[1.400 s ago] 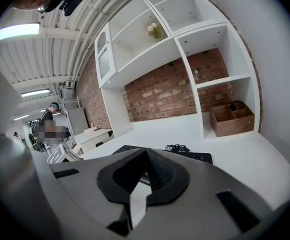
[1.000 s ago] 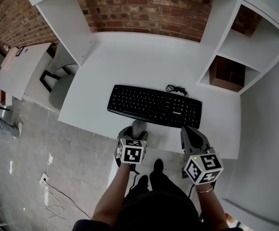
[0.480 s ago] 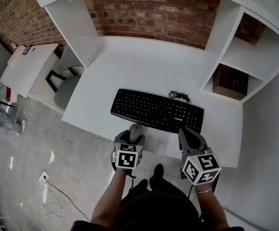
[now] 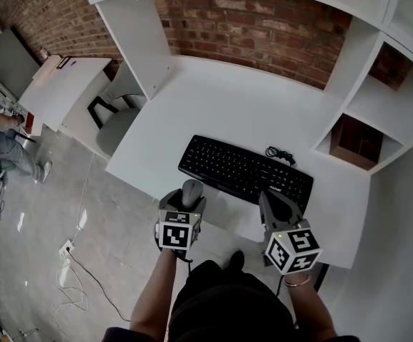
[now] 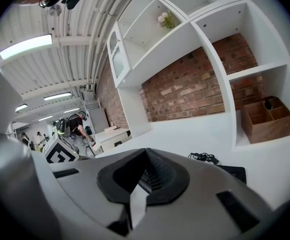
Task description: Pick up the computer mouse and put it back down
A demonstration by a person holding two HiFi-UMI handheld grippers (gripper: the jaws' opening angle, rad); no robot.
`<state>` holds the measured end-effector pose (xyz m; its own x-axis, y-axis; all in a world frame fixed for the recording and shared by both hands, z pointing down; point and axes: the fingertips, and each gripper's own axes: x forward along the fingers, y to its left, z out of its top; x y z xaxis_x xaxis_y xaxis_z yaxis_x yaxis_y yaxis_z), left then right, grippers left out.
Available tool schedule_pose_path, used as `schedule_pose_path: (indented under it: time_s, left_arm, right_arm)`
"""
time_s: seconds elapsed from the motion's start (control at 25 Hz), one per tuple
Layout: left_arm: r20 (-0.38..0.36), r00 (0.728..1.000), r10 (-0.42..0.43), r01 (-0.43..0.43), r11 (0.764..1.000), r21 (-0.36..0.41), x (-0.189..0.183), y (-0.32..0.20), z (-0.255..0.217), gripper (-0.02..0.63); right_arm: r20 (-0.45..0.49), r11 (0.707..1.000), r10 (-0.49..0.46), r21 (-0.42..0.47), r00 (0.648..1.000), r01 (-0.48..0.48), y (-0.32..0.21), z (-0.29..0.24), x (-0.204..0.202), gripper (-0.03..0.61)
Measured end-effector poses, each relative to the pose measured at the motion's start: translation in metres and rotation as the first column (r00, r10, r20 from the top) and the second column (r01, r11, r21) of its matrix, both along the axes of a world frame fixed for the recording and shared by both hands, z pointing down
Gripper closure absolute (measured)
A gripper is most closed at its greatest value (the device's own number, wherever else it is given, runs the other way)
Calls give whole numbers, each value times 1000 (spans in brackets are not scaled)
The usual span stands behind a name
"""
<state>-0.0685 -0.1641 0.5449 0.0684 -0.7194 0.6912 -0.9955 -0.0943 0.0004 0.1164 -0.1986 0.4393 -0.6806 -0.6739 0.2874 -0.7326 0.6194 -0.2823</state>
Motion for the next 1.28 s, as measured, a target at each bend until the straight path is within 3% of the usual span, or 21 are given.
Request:
schedule_pose_path:
  time_s: [0.28,0.56,1.28]
  left_arm:
    - [32,997,-68,67,997,25,-40,-7,-18,321]
    - [46,996,-78,77,997,33,-85,-21,-22,321]
    - [11,998,62,-62,998,-2,-189,-108,5,321]
  right_arm:
    - [23,999,-52,7,998,52,-11,-6,-26,574]
    - [23,998,-63,14,998,63,-23,-7,-62,574]
    - [-36,999,55,-1,998,-55,-67,-1,-175,574]
